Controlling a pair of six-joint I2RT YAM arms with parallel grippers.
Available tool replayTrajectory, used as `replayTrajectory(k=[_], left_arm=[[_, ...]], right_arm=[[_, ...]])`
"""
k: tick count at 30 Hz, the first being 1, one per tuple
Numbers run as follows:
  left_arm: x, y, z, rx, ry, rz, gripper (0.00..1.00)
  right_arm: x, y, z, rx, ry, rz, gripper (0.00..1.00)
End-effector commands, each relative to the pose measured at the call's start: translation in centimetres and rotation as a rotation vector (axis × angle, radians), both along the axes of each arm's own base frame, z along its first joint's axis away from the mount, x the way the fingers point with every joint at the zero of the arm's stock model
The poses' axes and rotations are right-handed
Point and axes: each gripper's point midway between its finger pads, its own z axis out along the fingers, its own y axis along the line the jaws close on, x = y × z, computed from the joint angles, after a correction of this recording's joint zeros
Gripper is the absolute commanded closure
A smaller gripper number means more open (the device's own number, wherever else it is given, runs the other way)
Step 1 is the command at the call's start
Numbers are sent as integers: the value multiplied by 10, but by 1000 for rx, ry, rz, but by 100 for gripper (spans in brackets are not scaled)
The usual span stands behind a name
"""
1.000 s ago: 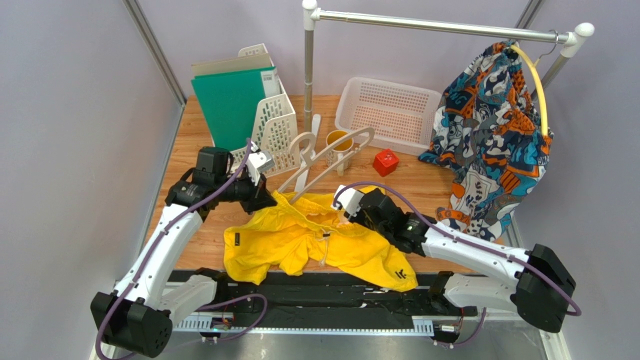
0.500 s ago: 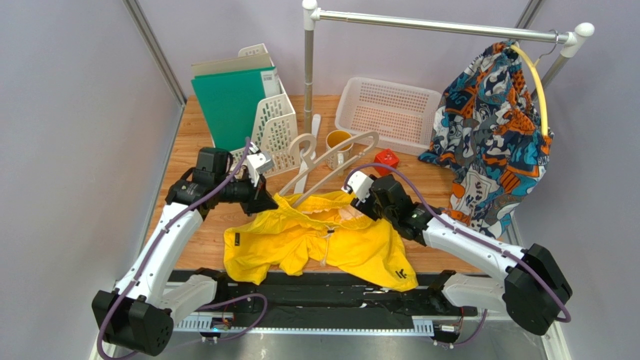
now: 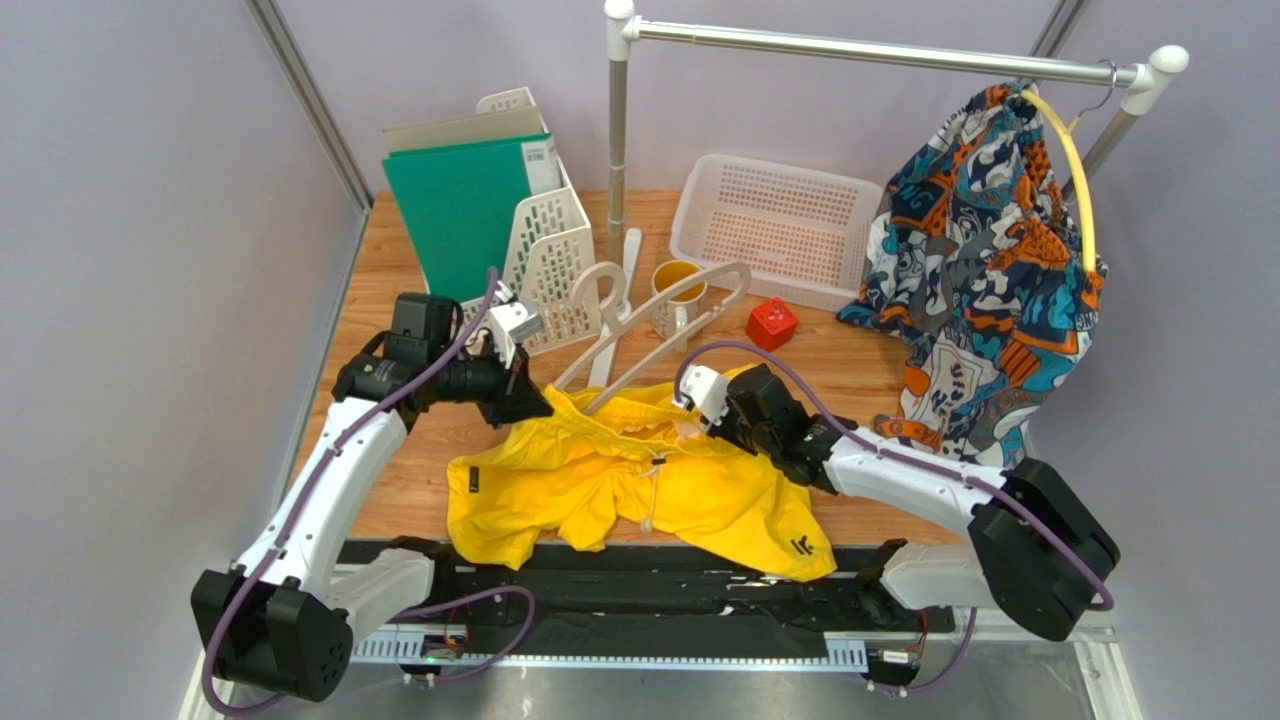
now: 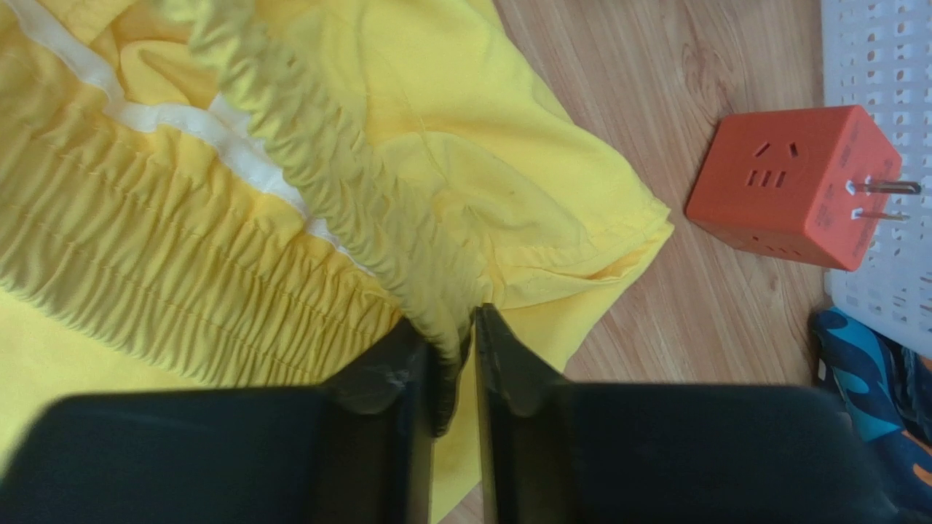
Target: Place the shorts on the hanger
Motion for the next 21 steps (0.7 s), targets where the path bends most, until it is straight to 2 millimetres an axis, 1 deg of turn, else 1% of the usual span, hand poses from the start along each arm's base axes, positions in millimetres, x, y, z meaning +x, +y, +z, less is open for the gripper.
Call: replayTrajectory(k=[1, 2, 3, 4, 5, 6, 7, 8, 9, 10, 11, 12, 13, 14, 15, 16, 17, 18, 19, 20, 21], left_arm=[[1, 4, 16, -25, -82, -27, 100], [-1, 7, 15, -25, -78, -22, 100], [0, 14, 19, -40, -99, -10, 100], [1, 18, 23, -50, -113, -12, 100], [-5, 20, 24, -59, -97, -18, 100], [-4, 25, 29, -71, -133, -27, 100], [-7, 25, 32, -72, -153, -46, 100], [-15, 25, 30, -68, -144, -70, 100], [-17, 27, 30, -40, -202, -99, 100], [-19, 29, 27, -27, -215, -110, 100], [-22, 31, 23, -1, -237, -132, 100], [-26, 32, 23, 10, -262, -145, 100], [-25, 38, 22, 21, -270, -131, 100], [-32, 38, 19, 36, -288, -174, 100], [-37, 39, 17, 48, -297, -201, 100], [-43, 41, 15, 63, -286, -215, 100], [-43, 45, 12, 101, -325, -250, 100], [-47, 46, 10, 119, -336, -273, 100], [-54, 49, 4, 136, -318, -296, 100], [-55, 53, -1, 185, -368, -340, 100], [-57, 56, -4, 208, -375, -354, 100]], right_arm=[[24, -8, 35, 67, -80, -98, 87], [25, -17, 47, 86, -64, -137, 99], [22, -18, 51, 116, -30, -125, 100], [17, -26, 60, 130, -7, -134, 100], [20, -39, 64, 135, -5, -171, 100], [18, -41, 67, 156, 11, -165, 100], [12, -50, 68, 157, 45, -175, 100], [18, -61, 75, 196, 60, -214, 100], [15, -59, 78, 253, 107, -206, 100], [8, -64, 72, 261, 180, -219, 100], [12, -78, 74, 288, 210, -275, 100], [13, -72, 84, 356, 251, -263, 100], [7, -77, 77, 362, 330, -288, 100], [10, -86, 76, 380, 356, -330, 100], [15, -86, 84, 406, 363, -335, 100], [15, -93, 79, 409, 401, -371, 100], [19, -97, 81, 419, 401, -391, 100], [24, -98, 88, 437, 396, -397, 100], [26, -102, 86, 443, 416, -421, 100], [28, -104, 88, 444, 419, -427, 100], [31, -104, 91, 442, 419, -429, 100]])
